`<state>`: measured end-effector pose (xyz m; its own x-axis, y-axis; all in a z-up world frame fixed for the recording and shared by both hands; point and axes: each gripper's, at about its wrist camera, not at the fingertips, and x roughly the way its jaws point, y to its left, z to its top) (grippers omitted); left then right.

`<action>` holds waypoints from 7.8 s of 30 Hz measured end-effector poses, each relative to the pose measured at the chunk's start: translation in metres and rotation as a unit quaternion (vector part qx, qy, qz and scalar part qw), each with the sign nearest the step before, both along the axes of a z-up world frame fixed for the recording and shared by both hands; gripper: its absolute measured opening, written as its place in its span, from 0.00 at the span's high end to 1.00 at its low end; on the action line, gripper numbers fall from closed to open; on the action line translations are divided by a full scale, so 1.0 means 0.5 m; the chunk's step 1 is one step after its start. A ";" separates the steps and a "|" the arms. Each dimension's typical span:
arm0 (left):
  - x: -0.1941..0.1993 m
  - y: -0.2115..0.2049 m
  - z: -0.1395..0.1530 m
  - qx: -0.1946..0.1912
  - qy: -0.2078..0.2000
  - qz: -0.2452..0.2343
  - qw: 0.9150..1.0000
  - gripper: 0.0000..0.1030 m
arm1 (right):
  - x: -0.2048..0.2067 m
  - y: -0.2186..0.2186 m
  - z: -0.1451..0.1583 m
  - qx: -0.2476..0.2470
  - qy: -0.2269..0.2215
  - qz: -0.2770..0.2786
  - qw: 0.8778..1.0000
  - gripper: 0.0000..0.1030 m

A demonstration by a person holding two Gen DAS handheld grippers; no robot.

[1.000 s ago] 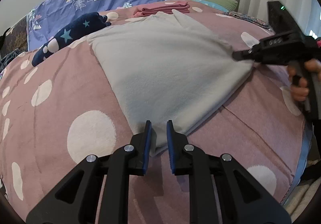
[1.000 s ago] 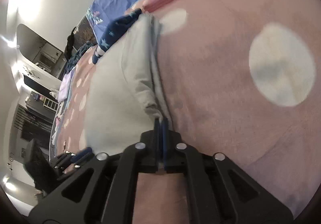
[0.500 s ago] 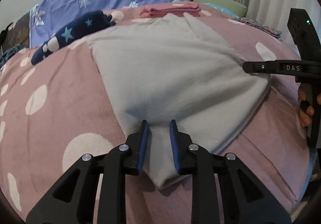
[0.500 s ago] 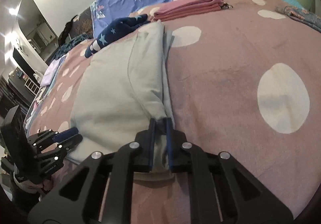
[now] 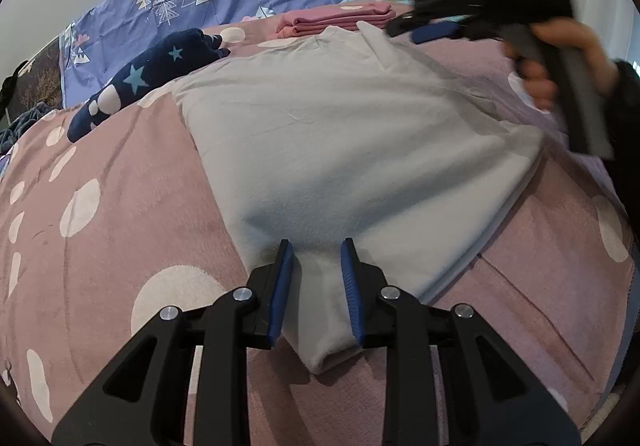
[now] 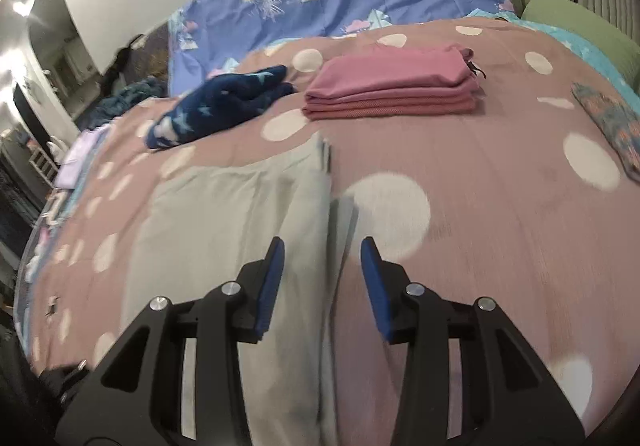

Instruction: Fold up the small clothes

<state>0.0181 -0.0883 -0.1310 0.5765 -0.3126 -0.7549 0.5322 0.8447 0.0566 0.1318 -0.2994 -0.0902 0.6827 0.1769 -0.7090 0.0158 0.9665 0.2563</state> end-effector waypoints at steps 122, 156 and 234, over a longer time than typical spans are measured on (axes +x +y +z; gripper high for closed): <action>0.745 -0.426 0.107 0.137 -0.113 -0.018 0.984 0.41 | 0.426 -0.262 0.045 -0.111 -0.003 -0.129 0.985 0.38; 0.006 -0.168 0.352 -0.071 -0.215 0.007 0.974 0.01 | -0.406 -0.084 0.215 -0.133 -0.177 -0.220 0.950 0.02; -0.093 -0.111 0.313 -0.079 -0.172 0.041 0.981 0.01 | -0.494 -0.025 0.231 -0.143 -0.183 -0.205 0.951 0.02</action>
